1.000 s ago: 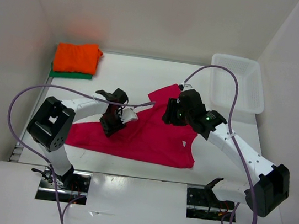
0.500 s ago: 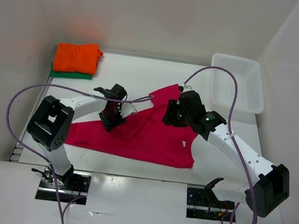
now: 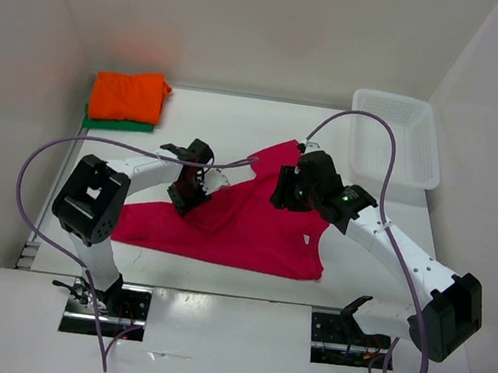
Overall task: Fold and stack the t-shirts
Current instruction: Grap the side of the flattened tshirt furthest away from the robot with both arms
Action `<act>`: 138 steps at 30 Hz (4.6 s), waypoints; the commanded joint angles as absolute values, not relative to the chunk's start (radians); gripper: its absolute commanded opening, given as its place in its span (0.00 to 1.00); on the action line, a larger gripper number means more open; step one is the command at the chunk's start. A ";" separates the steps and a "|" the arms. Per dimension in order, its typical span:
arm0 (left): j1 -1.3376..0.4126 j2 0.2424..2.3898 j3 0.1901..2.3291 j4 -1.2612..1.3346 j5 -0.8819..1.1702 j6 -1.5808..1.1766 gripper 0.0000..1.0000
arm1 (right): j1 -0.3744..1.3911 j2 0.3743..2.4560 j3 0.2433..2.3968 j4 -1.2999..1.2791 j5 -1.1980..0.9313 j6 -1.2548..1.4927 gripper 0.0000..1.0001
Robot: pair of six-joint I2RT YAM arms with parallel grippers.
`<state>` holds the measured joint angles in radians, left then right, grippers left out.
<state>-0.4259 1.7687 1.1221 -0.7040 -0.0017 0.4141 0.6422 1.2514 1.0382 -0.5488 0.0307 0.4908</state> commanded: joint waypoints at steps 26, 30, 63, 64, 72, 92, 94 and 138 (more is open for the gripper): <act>-0.419 1.597 1.224 -0.836 -0.118 0.393 0.00 | 0.477 1.789 1.513 -0.633 0.247 0.439 0.68; -0.407 1.555 1.233 -0.836 -0.132 0.382 0.00 | 0.466 2.089 1.854 -0.719 0.333 0.411 0.76; -0.268 1.779 1.295 -0.821 0.041 0.359 0.55 | 0.376 2.789 2.712 -1.005 0.250 0.354 0.13; -0.268 1.779 1.295 -0.821 0.041 0.359 0.55 | 0.376 2.789 2.712 -1.005 0.250 0.354 0.01; -0.259 1.770 1.304 -0.821 0.060 0.359 0.57 | 0.367 2.672 2.663 -1.072 0.270 0.354 0.00; -0.209 1.718 1.342 -0.968 0.236 0.468 0.62 | 0.393 2.137 1.783 -0.678 0.152 0.394 0.00; -0.209 1.718 1.319 -0.968 0.227 0.477 0.61 | 0.393 2.126 1.761 -0.669 0.152 0.394 0.00; -0.209 1.812 1.275 -0.948 0.239 0.500 0.26 | 0.402 2.086 1.776 -0.698 0.179 0.367 0.00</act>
<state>-0.2089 1.7882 1.2861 -0.9325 0.1883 0.4828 0.3950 2.1498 1.7531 -0.7174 0.1577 0.3763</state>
